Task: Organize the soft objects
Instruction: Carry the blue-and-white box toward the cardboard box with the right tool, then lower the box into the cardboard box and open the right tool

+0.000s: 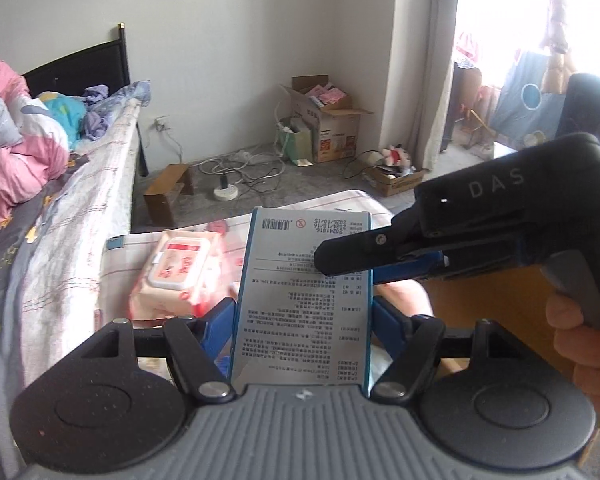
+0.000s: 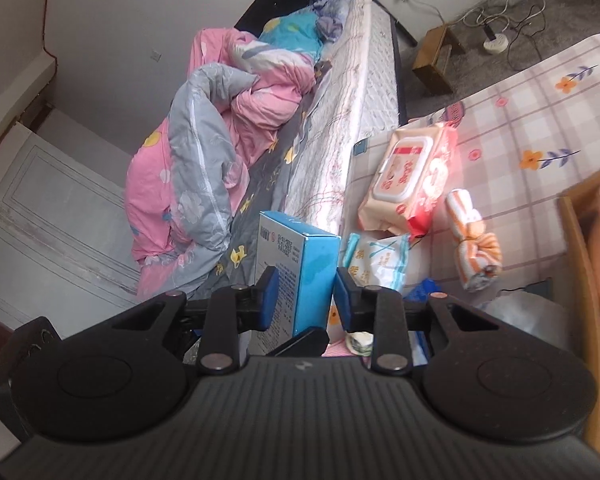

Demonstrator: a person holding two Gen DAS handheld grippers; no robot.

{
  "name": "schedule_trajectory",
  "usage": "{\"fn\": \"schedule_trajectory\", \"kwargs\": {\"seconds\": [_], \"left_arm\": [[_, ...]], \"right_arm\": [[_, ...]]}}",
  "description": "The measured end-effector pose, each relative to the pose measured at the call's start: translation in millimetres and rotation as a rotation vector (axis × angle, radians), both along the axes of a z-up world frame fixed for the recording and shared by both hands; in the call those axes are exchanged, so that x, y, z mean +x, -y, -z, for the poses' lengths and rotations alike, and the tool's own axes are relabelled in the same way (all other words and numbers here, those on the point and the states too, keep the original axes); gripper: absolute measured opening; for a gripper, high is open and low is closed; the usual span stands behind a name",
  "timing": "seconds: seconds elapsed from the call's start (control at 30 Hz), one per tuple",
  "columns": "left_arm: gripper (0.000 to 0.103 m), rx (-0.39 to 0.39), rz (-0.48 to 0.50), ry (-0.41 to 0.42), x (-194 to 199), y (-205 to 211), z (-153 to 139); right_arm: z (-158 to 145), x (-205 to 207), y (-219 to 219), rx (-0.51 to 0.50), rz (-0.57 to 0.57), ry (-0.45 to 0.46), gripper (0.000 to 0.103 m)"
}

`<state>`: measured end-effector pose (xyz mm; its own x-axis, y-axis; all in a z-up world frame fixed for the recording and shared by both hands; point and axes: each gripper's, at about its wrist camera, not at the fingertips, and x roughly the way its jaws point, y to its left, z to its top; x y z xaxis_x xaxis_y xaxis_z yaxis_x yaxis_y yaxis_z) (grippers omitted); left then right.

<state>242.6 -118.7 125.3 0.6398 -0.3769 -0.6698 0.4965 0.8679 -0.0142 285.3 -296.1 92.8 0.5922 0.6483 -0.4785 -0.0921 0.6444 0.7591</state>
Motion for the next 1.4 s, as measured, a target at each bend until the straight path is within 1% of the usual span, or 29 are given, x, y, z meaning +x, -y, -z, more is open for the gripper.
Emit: {"fn": "schedule_trajectory", "kwargs": {"seconds": [0.13,0.27,0.4,0.53,0.57,0.6,0.63,0.77,0.83,0.9,0.97,1.0,1.1,1.2,1.23,1.3,1.37,1.4], "left_arm": [[0.073,-0.031,0.081,-0.039,-11,58,9],[0.073,-0.036,0.145,-0.073,-22,111,23],[0.072,-0.022,0.202,-0.109,-33,160,46],[0.073,0.022,0.257,-0.133,-40,191,72],[0.074,0.041,0.266,-0.134,-40,195,79],[0.074,0.058,0.267,-0.136,-39,197,84],[0.074,0.07,0.266,-0.14,-40,199,88],[0.074,0.082,0.242,-0.157,-36,194,96],[0.074,0.078,0.22,-0.159,-30,185,94],[0.074,0.071,0.197,-0.157,-27,175,91],[0.074,0.063,0.177,-0.155,-20,168,87],[0.074,0.059,0.169,-0.154,-18,164,85],[0.074,0.047,0.146,-0.151,-16,152,80],[0.074,0.042,0.135,-0.146,-16,145,78],[0.074,0.042,0.132,-0.144,-15,144,78],[0.074,0.042,0.13,-0.141,-16,142,78],[0.074,0.04,0.131,-0.14,-16,140,79],[0.074,0.038,0.132,-0.139,-18,138,79]], "right_arm": [[3,-32,65,-0.029,0.079,-0.01,0.028],[12,-61,123,-0.056,0.141,-0.028,0.028],[29,-82,176,-0.082,0.178,-0.055,0.027],[52,-92,211,-0.116,0.187,-0.098,0.027],[61,-92,219,-0.132,0.185,-0.114,0.026],[70,-92,224,-0.149,0.182,-0.133,0.021],[78,-90,227,-0.163,0.183,-0.153,0.019],[126,-73,241,-0.247,0.185,-0.256,0.019],[146,-61,243,-0.285,0.193,-0.279,0.02],[155,-51,250,-0.263,0.196,-0.28,0.02],[160,-39,252,-0.271,0.189,-0.278,0.02],[161,-26,252,-0.274,0.18,-0.276,0.02],[162,-7,250,-0.243,0.145,-0.275,0.019],[158,8,240,-0.244,0.108,-0.243,0.019],[158,14,236,-0.272,0.094,-0.233,0.02],[156,21,227,-0.368,0.1,-0.215,0.023],[156,26,219,-0.443,0.094,-0.197,0.03],[155,26,214,-0.477,0.092,-0.186,0.036]]}}
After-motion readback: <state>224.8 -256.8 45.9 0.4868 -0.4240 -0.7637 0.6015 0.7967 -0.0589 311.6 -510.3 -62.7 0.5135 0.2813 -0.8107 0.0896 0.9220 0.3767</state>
